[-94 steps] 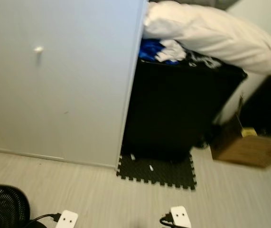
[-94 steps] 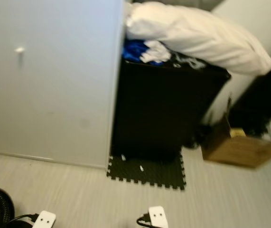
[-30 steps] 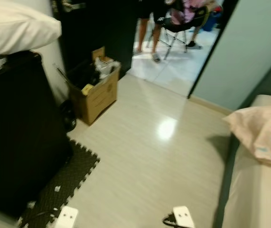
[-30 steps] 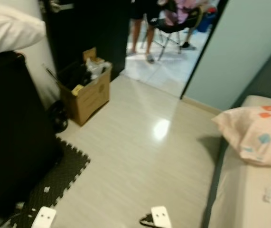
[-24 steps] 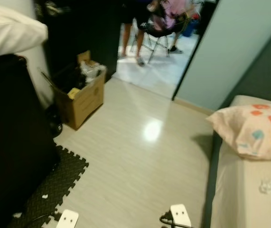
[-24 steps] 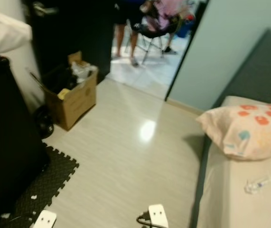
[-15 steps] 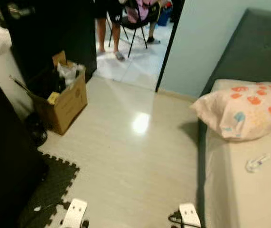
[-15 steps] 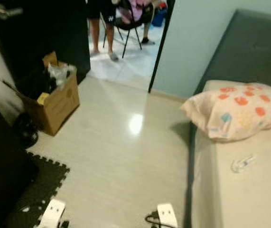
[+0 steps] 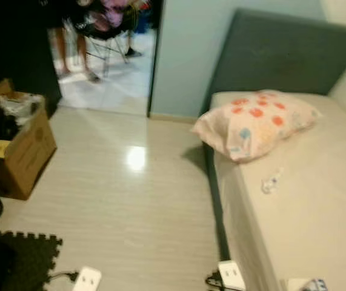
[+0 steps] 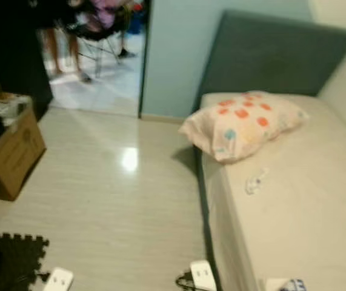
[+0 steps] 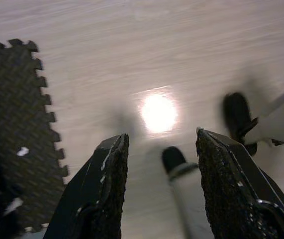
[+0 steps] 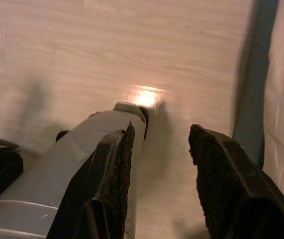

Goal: Clean up the room

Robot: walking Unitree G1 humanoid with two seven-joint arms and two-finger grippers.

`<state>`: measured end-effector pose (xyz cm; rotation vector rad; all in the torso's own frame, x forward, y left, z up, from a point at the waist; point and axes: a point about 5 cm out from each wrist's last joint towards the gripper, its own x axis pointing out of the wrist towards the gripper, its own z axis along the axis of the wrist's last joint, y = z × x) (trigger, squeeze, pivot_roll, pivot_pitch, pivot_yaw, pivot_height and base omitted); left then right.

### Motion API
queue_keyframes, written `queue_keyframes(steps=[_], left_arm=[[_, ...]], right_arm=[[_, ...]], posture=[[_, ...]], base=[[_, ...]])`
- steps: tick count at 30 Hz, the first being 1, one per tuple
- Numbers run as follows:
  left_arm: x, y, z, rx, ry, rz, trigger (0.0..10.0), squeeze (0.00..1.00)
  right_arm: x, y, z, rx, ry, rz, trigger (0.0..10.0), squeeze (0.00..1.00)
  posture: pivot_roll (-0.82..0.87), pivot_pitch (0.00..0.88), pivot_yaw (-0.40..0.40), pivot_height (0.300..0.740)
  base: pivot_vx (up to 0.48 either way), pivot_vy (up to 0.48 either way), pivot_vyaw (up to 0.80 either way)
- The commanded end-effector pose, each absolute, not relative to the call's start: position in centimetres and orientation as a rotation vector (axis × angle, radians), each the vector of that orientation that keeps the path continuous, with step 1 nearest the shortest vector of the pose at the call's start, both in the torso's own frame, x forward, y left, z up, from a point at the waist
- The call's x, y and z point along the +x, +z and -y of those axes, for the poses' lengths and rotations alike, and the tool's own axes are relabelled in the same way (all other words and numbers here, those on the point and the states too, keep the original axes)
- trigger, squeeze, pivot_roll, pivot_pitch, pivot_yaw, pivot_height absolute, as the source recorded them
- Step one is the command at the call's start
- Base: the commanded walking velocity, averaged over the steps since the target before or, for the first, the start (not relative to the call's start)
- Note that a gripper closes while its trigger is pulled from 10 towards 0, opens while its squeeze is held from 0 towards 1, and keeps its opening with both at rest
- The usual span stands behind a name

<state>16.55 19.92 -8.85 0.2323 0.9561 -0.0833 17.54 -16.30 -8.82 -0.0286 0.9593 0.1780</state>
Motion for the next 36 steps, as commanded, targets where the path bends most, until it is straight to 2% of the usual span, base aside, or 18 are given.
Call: queue_keyframes(steps=[1,15,23,36], left_arm=[[16.7,-8.85,-19.42,0.222,-0.093,-0.951,10.0,0.0],[16.99,-8.74,-19.24,0.223,-0.1,-0.941,10.0,0.0],[17.12,-8.69,-19.19,0.223,-0.1,-0.938,10.0,0.0],[17.29,-8.62,-19.18,0.253,-0.119,-0.934,10.0,0.0]], right_arm=[[17.65,-8.76,16.65,-0.042,0.169,-0.958,10.0,0.0],[17.76,-8.7,16.65,-0.051,0.177,-0.953,10.0,0.0],[17.77,-8.7,16.68,-0.054,0.177,-0.953,10.0,0.0],[17.78,-8.68,16.74,-0.055,0.173,-0.95,10.0,0.0]], posture=[[0.03,0.003,0.009,0.74],[0.03,0.0,0.006,0.74],[0.03,0.0,0.006,0.74],[0.02,0.0,0.008,0.74]], base=[[0.416,0.0,0.0],[0.415,0.24,0.0],[0.411,0.247,-0.71],[0.062,0.057,0.0]])
